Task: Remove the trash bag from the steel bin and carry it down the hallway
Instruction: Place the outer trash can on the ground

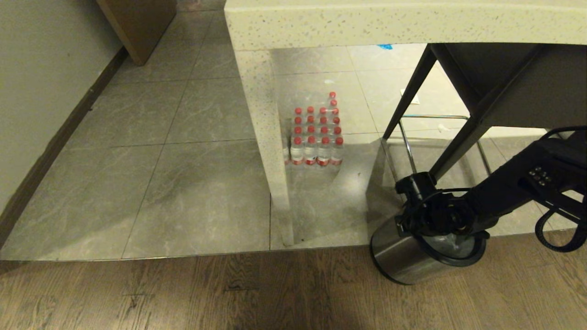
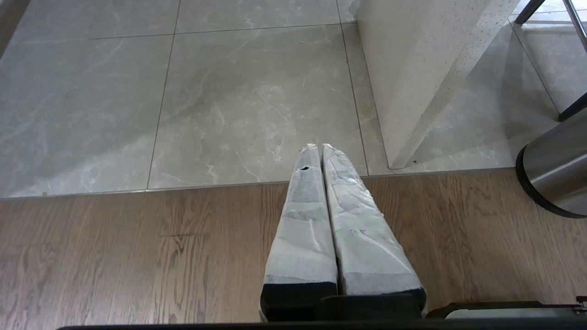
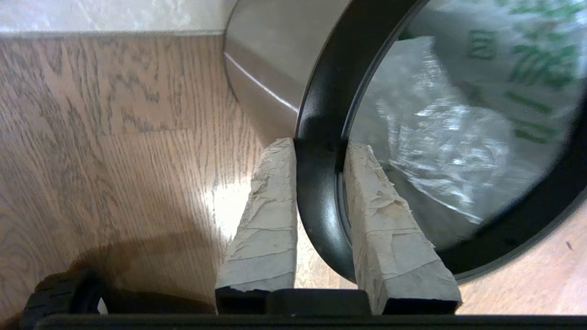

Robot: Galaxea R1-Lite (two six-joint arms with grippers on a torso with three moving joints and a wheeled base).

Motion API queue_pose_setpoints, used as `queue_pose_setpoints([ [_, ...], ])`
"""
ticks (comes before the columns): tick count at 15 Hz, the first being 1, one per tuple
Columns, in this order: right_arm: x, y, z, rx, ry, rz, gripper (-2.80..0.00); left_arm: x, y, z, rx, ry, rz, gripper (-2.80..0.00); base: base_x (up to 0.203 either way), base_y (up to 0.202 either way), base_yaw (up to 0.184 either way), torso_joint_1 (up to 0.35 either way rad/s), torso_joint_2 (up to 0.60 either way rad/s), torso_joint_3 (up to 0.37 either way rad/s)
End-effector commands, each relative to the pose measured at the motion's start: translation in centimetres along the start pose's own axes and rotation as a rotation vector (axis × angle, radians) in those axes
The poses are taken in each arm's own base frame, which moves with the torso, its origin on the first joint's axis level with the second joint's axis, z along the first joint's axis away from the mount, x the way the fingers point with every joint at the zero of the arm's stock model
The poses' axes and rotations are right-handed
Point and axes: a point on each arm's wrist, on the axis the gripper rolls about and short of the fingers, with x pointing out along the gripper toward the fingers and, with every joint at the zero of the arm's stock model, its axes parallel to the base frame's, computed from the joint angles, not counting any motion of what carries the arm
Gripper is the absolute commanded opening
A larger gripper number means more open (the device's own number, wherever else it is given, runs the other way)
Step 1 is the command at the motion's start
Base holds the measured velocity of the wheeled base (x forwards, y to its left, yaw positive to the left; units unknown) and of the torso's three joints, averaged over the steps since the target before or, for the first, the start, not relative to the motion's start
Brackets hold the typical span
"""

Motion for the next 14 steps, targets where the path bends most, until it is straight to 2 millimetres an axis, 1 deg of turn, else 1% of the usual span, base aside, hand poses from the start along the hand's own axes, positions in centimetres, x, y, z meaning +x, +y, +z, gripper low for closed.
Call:
queue_pose_setpoints([
  [1, -2.1, -0.9, 0.9, 0.021, -0.045, 0.004, -2.80, 0.0, 0.0, 0.0, 0.000, -0.001, 0.001, -2.80, 0.000, 0.000, 0.000, 0.000, 0.00, 0.000],
  [3, -3.3, -1.5, 0.3, 0.016, -0.040, 0.006, -2.80, 0.0, 0.0, 0.0, 0.000, 0.000, 0.000, -2.80, 0.000, 0.000, 0.000, 0.000, 0.00, 0.000],
  [5, -4.6, -2.1, 0.2, 0.019, -0.049, 0.014, -2.80, 0.0, 0.0, 0.0, 0.000, 0.001, 0.001, -2.80, 0.000, 0.000, 0.000, 0.000, 0.00, 0.000],
  [6, -5.0, -2.3, -0.2, 0.014, -0.038, 0.007, -2.80, 0.0, 0.0, 0.0, 0.000, -0.001, 0.000, -2.80, 0.000, 0.000, 0.000, 0.000, 0.00, 0.000],
  [9, -6.6, -3.0, 0.1, 0.008, -0.067, 0.017, -2.80, 0.0, 0.0, 0.0, 0.000, 0.000, 0.001, -2.80, 0.000, 0.000, 0.000, 0.000, 0.00, 0.000],
  [10, -6.3, -2.8, -0.3, -0.008, -0.048, 0.012, -2.80, 0.0, 0.0, 0.0, 0.000, 0.001, 0.000, -2.80, 0.000, 0.000, 0.000, 0.000, 0.00, 0.000],
  [12, -5.2, -1.6, -1.3, -0.033, -0.013, 0.020, -2.80, 0.0, 0.0, 0.0, 0.000, 0.000, 0.000, -2.80, 0.000, 0.000, 0.000, 0.000, 0.00, 0.000],
  [13, -4.6, -1.1, -1.2, -0.011, -0.018, 0.042, 0.00, 0.0, 0.0, 0.0, 0.000, 0.000, 0.001, -2.80, 0.000, 0.000, 0.000, 0.000, 0.00, 0.000],
  [14, -3.8, -0.6, -1.1, 0.006, -0.011, 0.077, 0.00, 0.0, 0.0, 0.0, 0.000, 0.001, 0.000, -2.80, 0.000, 0.000, 0.000, 0.000, 0.00, 0.000],
])
